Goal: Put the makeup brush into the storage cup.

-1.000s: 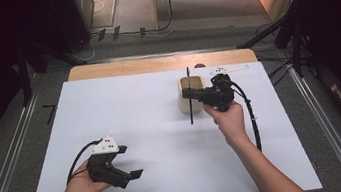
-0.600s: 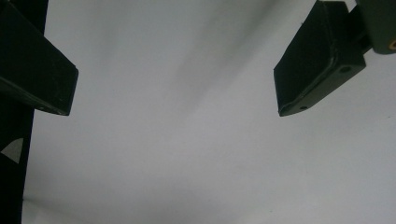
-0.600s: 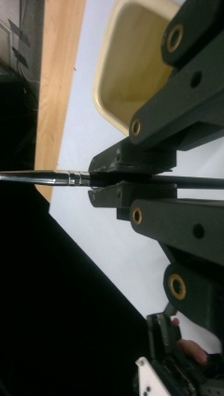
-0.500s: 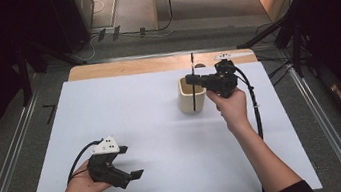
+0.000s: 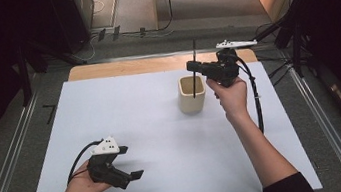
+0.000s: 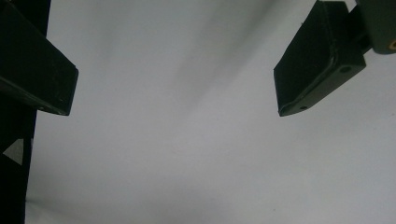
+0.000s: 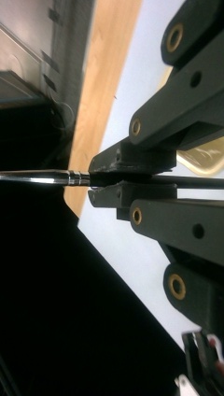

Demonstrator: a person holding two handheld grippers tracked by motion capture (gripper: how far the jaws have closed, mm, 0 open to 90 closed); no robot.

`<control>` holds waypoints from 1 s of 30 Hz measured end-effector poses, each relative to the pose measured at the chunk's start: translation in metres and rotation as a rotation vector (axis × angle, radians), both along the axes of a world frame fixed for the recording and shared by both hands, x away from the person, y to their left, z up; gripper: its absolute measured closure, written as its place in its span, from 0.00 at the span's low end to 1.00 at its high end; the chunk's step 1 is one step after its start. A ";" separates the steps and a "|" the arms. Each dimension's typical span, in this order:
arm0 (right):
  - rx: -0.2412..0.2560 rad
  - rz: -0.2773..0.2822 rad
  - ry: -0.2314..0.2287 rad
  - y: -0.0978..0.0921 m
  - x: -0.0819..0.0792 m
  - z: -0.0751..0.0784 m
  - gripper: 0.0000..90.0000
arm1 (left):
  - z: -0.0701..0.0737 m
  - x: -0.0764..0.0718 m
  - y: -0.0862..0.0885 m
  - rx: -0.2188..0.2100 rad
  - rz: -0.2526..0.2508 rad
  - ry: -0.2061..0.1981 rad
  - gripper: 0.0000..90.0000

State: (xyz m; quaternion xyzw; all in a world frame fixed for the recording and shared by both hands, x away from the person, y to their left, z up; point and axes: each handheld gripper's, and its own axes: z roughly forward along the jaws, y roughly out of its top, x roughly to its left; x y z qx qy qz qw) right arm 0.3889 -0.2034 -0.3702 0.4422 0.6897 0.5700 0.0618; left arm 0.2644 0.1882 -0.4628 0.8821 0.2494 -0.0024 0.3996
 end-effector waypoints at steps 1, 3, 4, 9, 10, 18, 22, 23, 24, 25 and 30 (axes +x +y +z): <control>-0.004 -0.007 -0.011 0.000 0.000 0.000 0.95 | 0.000 0.000 0.000 0.001 0.000 -0.002 0.00; -0.014 -0.021 -0.032 0.001 0.001 0.002 0.95 | 0.000 0.000 -0.001 0.001 -0.001 -0.003 0.00; -0.020 -0.028 -0.044 0.002 0.001 0.002 0.95 | -0.001 -0.001 -0.001 -0.004 -0.001 -0.003 0.00; -0.022 -0.057 -0.069 0.000 0.004 0.001 0.95 | -0.002 -0.002 -0.002 -0.005 -0.003 0.001 0.00; -0.024 -0.065 -0.073 -0.001 0.005 0.000 0.95 | -0.002 -0.002 -0.002 -0.004 -0.006 0.000 0.00; -0.044 -0.096 -0.111 -0.002 0.010 -0.005 0.95 | -0.001 -0.003 -0.003 -0.002 -0.009 -0.004 0.00; -0.064 -0.108 -0.129 0.000 0.014 -0.008 0.95 | -0.001 -0.004 -0.004 -0.008 -0.011 -0.002 0.00; -0.062 -0.112 -0.128 0.000 0.014 -0.009 0.95 | -0.001 -0.004 -0.004 -0.004 -0.013 -0.003 0.00; -0.059 -0.113 -0.123 0.001 0.016 -0.010 0.95 | -0.001 -0.004 -0.004 -0.003 -0.014 -0.003 0.00; -0.060 -0.115 -0.121 0.001 0.018 -0.011 0.95 | -0.001 -0.004 -0.004 -0.004 -0.014 0.000 0.00; -0.061 -0.114 -0.105 0.002 0.024 -0.018 0.95 | -0.001 -0.004 -0.003 -0.008 -0.011 0.002 0.00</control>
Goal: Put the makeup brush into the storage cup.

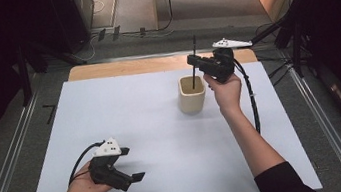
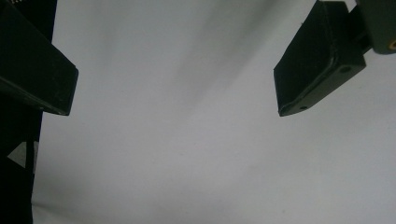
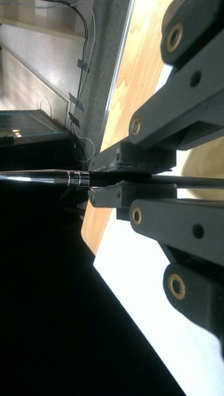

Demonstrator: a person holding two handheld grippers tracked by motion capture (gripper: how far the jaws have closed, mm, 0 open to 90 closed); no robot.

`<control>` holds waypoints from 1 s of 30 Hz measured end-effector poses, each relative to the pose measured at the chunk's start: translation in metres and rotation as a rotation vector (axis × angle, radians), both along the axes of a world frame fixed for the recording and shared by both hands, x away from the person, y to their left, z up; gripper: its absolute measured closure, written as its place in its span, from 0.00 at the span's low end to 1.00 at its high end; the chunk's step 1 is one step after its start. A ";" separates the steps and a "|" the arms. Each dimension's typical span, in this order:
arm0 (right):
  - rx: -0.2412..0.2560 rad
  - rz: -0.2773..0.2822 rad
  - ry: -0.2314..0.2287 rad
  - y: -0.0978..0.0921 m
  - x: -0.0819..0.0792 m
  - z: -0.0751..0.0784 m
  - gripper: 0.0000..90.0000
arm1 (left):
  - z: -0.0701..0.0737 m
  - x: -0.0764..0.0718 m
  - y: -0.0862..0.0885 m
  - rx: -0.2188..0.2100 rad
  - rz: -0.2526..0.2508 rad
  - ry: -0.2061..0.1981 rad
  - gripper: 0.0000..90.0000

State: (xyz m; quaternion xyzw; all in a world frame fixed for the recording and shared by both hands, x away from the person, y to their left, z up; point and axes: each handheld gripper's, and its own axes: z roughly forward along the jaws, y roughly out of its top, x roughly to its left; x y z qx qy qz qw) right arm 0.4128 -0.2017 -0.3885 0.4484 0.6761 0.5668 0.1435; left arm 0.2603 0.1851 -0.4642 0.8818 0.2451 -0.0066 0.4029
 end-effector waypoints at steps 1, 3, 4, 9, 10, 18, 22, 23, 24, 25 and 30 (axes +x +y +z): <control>0.002 0.000 0.001 0.000 0.001 -0.001 0.95 | 0.000 0.000 0.000 0.000 0.001 0.000 0.00; 0.008 -0.004 0.009 -0.001 0.003 -0.003 0.95 | 0.000 0.000 0.000 0.002 -0.002 -0.001 0.00; 0.008 -0.002 0.016 0.000 0.003 -0.005 0.95 | 0.000 0.000 0.000 0.003 -0.002 -0.001 0.00; -0.021 0.001 0.021 0.003 0.006 -0.011 0.95 | 0.000 0.000 0.000 0.000 0.000 0.001 0.00; -0.028 0.002 0.025 0.004 0.006 -0.012 0.95 | 0.000 0.000 0.000 0.001 0.000 0.000 0.00; -0.056 0.003 0.035 0.006 0.007 -0.019 0.95 | 0.000 -0.001 0.000 0.000 -0.005 0.001 0.00; -0.072 0.010 0.046 0.009 0.007 -0.023 0.95 | 0.000 -0.001 -0.001 -0.004 -0.004 0.001 0.00; -0.075 0.011 0.050 0.010 0.007 -0.023 0.95 | 0.000 -0.001 -0.001 0.000 -0.005 0.001 0.00; -0.078 0.011 0.048 0.010 0.006 -0.024 0.95 | 0.000 -0.001 -0.001 0.000 -0.006 0.000 0.00; -0.078 0.006 0.045 0.010 0.005 -0.025 0.95 | 0.000 -0.001 -0.001 0.001 -0.007 0.000 0.00; -0.080 -0.001 0.052 0.007 0.002 -0.030 0.95 | 0.000 -0.001 -0.001 -0.005 -0.011 -0.004 0.00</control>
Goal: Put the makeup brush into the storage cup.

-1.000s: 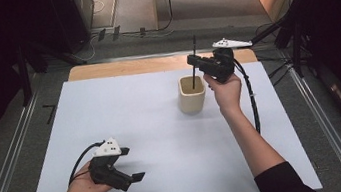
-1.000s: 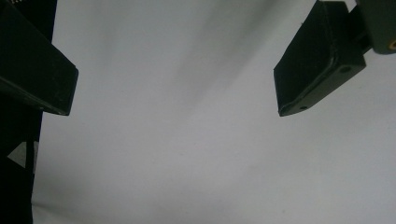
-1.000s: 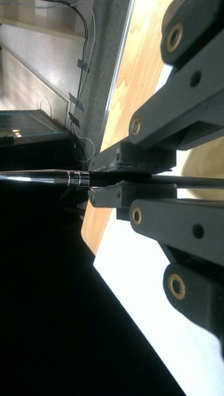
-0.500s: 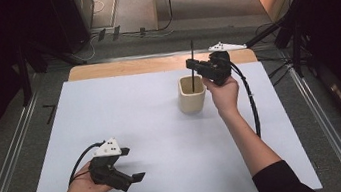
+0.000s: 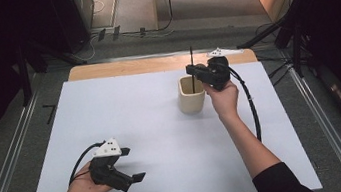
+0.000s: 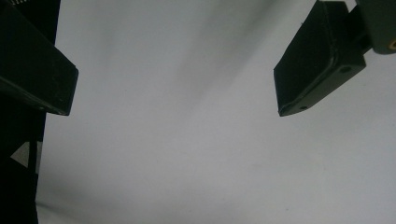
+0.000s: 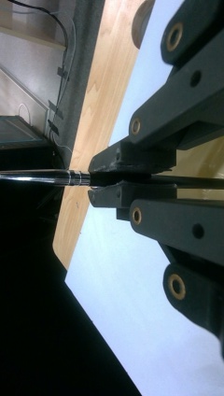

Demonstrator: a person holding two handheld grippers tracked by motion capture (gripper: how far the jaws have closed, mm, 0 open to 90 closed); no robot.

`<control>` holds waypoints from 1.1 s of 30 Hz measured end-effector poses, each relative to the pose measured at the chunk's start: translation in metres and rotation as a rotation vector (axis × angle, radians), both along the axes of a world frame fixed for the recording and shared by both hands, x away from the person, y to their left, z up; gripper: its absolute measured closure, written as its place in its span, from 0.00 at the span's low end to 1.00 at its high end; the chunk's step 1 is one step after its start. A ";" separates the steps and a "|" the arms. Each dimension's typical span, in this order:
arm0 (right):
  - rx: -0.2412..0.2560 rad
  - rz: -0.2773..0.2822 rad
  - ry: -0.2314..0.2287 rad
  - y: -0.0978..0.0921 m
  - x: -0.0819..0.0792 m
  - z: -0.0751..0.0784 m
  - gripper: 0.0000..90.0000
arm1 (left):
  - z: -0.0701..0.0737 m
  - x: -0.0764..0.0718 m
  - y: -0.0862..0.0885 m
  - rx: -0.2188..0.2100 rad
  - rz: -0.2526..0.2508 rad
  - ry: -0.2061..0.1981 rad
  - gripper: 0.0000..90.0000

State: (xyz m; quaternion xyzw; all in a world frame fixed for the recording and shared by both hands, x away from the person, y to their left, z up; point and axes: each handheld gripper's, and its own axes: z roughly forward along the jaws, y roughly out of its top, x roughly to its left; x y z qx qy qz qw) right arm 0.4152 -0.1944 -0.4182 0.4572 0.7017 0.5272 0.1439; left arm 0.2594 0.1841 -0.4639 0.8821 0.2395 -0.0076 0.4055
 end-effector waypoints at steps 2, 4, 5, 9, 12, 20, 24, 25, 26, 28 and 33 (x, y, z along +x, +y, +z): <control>0.001 0.000 0.005 0.000 -0.001 -0.001 0.95 | 0.000 0.000 0.000 0.003 0.000 0.001 0.00; 0.004 0.004 0.017 0.000 -0.002 -0.002 0.93 | 0.000 0.001 0.000 0.007 -0.002 0.000 0.00; 0.006 0.008 0.020 -0.001 -0.002 -0.002 0.92 | 0.000 0.000 0.000 0.006 -0.001 0.003 0.00; -0.010 0.011 0.012 -0.001 -0.003 -0.001 0.83 | 0.000 0.001 0.000 0.006 -0.001 0.003 0.00; 0.008 0.014 -0.011 -0.002 -0.004 0.002 0.53 | 0.000 0.001 0.000 0.001 -0.002 0.004 0.00; 0.007 0.026 -0.008 -0.002 -0.007 0.006 0.37 | 0.001 0.001 -0.001 0.001 -0.008 0.003 0.00; 0.009 0.041 0.000 -0.002 -0.011 0.010 0.32 | 0.001 0.003 -0.001 0.006 -0.011 0.005 0.00; 0.009 0.041 0.000 -0.002 -0.011 0.010 0.32 | 0.001 0.003 -0.001 0.006 -0.011 0.005 0.00; 0.006 0.049 0.002 -0.001 -0.012 0.012 0.31 | 0.001 0.003 -0.001 0.008 -0.010 0.007 0.00; 0.002 0.051 0.006 -0.001 -0.013 0.013 0.31 | 0.002 0.004 -0.002 0.008 -0.011 0.006 0.00; -0.005 0.057 0.017 -0.001 -0.017 0.016 0.31 | 0.002 0.005 -0.003 0.004 -0.016 0.006 0.00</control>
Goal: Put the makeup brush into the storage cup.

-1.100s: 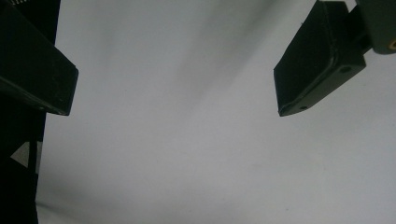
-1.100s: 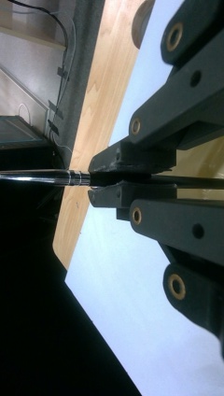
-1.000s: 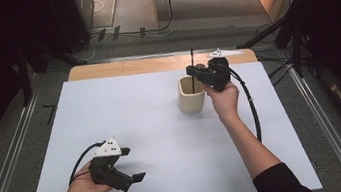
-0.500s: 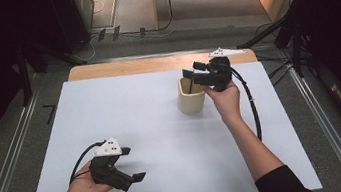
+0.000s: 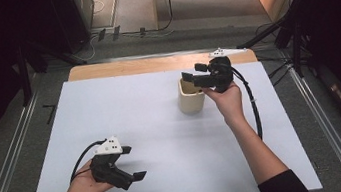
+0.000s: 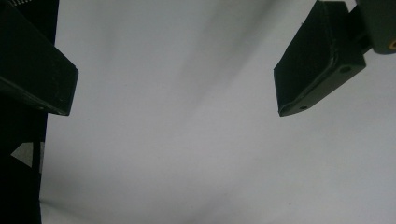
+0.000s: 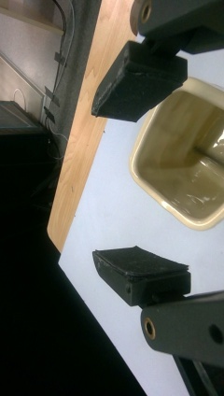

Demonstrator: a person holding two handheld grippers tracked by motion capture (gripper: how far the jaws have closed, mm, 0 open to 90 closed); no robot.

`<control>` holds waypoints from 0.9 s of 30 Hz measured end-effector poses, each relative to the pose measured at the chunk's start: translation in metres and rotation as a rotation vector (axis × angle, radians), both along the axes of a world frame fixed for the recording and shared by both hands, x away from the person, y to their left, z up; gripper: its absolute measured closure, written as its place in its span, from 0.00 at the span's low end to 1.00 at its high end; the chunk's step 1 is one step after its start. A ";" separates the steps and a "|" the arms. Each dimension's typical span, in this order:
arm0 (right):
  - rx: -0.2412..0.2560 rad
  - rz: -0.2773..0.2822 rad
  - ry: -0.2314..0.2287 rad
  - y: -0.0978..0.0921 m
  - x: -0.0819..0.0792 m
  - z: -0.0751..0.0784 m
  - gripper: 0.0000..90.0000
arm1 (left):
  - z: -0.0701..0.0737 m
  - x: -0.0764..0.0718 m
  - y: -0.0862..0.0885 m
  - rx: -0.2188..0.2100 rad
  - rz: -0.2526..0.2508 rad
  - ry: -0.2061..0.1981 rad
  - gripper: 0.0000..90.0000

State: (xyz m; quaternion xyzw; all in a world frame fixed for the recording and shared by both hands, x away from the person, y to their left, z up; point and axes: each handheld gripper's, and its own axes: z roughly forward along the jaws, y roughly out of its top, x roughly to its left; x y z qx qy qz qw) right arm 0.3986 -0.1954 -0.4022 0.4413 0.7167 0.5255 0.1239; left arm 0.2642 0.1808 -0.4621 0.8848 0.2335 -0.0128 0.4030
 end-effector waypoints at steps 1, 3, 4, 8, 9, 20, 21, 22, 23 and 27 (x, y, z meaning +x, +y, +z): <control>-0.004 0.001 -0.001 0.000 -0.001 0.000 0.31 | 0.000 0.000 0.000 0.000 -0.004 0.000 0.00; -0.009 0.005 0.000 -0.001 -0.004 0.002 0.31 | 0.000 0.001 -0.001 -0.008 -0.007 0.000 0.00; -0.006 0.006 0.002 -0.001 -0.005 0.002 0.31 | -0.001 0.001 -0.002 -0.012 -0.007 -0.001 0.00; -0.005 0.016 0.004 -0.004 -0.012 0.003 0.31 | 0.000 0.003 -0.003 -0.009 -0.013 0.003 0.00; -0.005 0.016 0.004 -0.004 -0.012 0.003 0.31 | 0.000 0.003 -0.003 -0.009 -0.013 0.003 0.00; -0.010 0.056 0.038 -0.007 -0.032 0.001 0.30 | 0.000 0.009 -0.002 -0.023 -0.010 0.007 0.00; -0.013 0.063 0.033 -0.007 -0.034 0.001 0.30 | 0.001 0.010 -0.001 -0.019 -0.015 0.006 0.00; -0.010 0.068 0.036 -0.007 -0.036 0.001 0.30 | 0.001 0.011 -0.001 -0.014 -0.010 0.007 0.00; -0.009 0.075 0.031 -0.007 -0.039 0.001 0.30 | 0.000 0.012 -0.001 -0.022 -0.008 0.007 0.00; 0.008 0.107 0.035 -0.003 -0.048 0.002 0.31 | 0.001 0.013 0.000 -0.018 -0.009 0.006 0.00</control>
